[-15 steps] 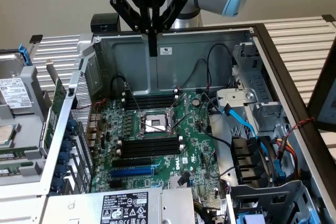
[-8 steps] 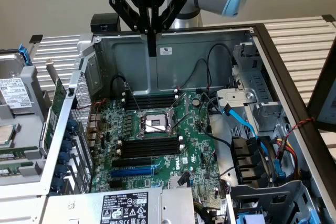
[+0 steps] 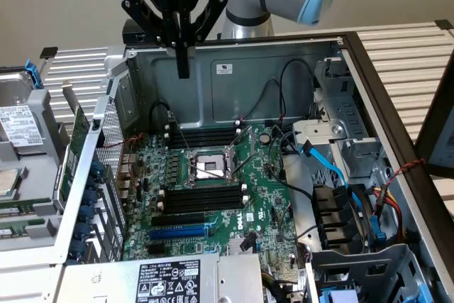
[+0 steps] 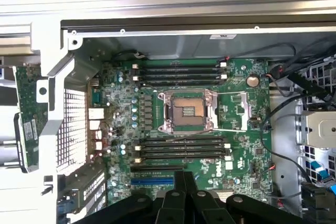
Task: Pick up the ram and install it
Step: 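Reach for the ram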
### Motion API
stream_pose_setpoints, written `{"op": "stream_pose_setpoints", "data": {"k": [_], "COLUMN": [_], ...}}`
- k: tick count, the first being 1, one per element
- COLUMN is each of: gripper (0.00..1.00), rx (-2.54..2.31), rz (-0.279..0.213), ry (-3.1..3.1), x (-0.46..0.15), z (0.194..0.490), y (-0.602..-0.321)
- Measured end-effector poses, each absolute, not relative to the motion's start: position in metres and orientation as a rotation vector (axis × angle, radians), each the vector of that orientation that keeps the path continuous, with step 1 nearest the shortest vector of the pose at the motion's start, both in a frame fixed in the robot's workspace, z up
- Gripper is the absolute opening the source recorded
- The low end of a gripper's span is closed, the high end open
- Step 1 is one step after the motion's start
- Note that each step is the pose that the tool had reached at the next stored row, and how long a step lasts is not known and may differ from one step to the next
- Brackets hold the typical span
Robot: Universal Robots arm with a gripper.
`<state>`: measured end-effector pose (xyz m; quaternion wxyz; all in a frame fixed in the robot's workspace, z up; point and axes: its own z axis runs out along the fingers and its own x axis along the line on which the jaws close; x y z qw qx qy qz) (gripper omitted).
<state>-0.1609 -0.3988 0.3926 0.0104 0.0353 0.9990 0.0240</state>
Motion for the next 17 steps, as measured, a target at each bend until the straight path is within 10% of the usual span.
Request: {"op": "stream_pose_setpoints", "data": {"k": [17], "gripper": [0.10], "rx": [0.110], "rz": [0.075], "ry": [3.118], "x": [-0.238], "z": [0.393], "y": [-0.399]}}
